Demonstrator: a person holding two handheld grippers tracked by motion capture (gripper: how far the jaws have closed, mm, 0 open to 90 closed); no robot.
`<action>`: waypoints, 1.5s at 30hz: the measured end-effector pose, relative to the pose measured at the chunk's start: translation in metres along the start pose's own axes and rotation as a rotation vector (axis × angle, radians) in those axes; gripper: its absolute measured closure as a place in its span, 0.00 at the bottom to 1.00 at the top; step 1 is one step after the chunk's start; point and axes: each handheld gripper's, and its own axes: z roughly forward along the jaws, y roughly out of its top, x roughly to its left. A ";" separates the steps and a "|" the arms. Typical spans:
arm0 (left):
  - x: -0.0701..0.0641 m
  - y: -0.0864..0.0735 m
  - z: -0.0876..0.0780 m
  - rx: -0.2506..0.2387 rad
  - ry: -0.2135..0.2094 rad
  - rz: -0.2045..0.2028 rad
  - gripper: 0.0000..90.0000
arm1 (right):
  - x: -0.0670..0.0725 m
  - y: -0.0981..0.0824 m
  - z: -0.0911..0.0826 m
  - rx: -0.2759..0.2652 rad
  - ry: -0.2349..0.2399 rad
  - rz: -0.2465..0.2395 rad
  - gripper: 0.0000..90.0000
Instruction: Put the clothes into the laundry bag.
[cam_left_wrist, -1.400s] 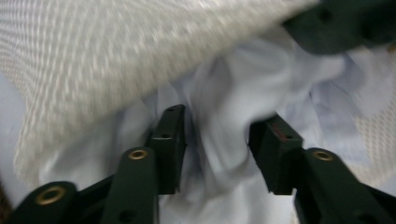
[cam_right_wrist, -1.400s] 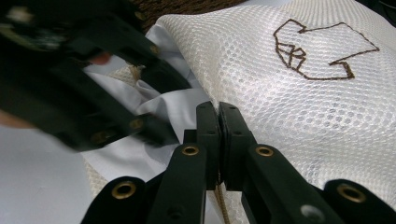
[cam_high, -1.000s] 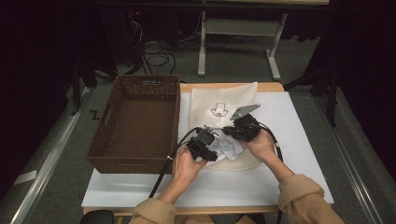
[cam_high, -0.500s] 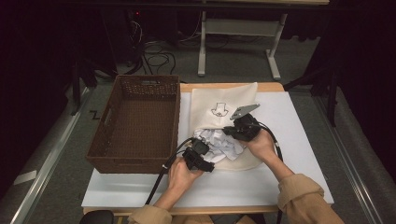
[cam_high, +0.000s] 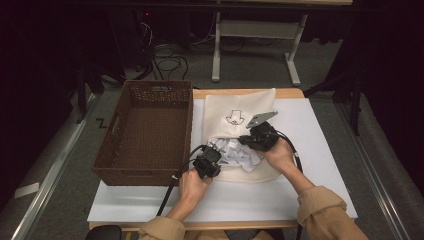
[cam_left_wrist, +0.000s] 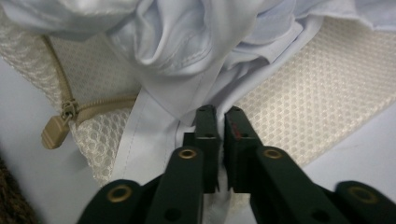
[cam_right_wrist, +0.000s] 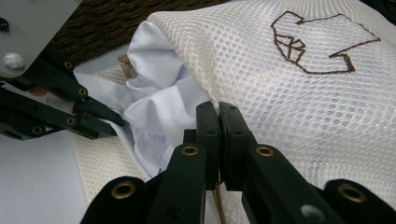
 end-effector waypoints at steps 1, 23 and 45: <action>0.000 0.001 0.000 -0.010 -0.014 -0.012 0.98 | 0.000 0.000 0.000 0.001 0.001 -0.003 0.98; -0.001 0.048 0.016 -0.144 -0.116 -0.096 0.98 | 0.002 -0.001 -0.002 -0.001 0.019 0.000 0.98; 0.006 0.056 0.015 -0.154 0.032 -0.044 0.70 | -0.002 -0.007 -0.001 0.001 0.028 0.005 0.98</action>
